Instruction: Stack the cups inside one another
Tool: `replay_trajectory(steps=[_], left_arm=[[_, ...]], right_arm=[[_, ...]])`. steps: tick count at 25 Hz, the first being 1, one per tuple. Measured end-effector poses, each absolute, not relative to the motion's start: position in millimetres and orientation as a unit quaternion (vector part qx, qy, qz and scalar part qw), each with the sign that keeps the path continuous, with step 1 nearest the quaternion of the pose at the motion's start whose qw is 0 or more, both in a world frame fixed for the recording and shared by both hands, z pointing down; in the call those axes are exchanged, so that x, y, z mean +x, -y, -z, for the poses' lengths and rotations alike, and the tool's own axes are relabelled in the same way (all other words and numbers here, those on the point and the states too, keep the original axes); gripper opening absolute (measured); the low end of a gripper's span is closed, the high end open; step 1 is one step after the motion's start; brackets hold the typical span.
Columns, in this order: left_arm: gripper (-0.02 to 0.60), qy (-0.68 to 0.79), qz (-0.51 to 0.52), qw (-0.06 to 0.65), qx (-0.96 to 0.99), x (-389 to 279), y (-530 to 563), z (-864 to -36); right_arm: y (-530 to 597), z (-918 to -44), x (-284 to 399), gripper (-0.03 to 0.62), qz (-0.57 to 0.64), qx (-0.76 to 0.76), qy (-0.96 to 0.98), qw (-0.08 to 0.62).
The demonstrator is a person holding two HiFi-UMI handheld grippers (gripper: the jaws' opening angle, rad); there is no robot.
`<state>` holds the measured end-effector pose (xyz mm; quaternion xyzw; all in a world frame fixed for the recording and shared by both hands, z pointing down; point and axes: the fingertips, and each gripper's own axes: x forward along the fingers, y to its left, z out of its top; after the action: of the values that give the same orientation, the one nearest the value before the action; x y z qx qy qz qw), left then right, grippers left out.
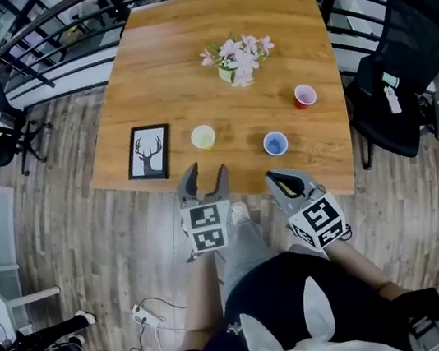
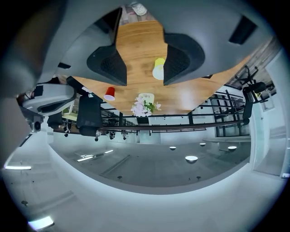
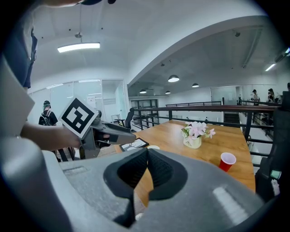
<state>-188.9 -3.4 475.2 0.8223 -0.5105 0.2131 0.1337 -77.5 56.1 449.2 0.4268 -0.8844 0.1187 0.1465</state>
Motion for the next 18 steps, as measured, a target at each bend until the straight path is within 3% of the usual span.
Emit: replay_trajectory(steps=[18], left_arm=[[0.352,0.454,-0.281,0.144,0.833,-203,92,-533]], right_arm=[[21,-469,-90,-0.002,-0.144,0.454,0.863,0.166]])
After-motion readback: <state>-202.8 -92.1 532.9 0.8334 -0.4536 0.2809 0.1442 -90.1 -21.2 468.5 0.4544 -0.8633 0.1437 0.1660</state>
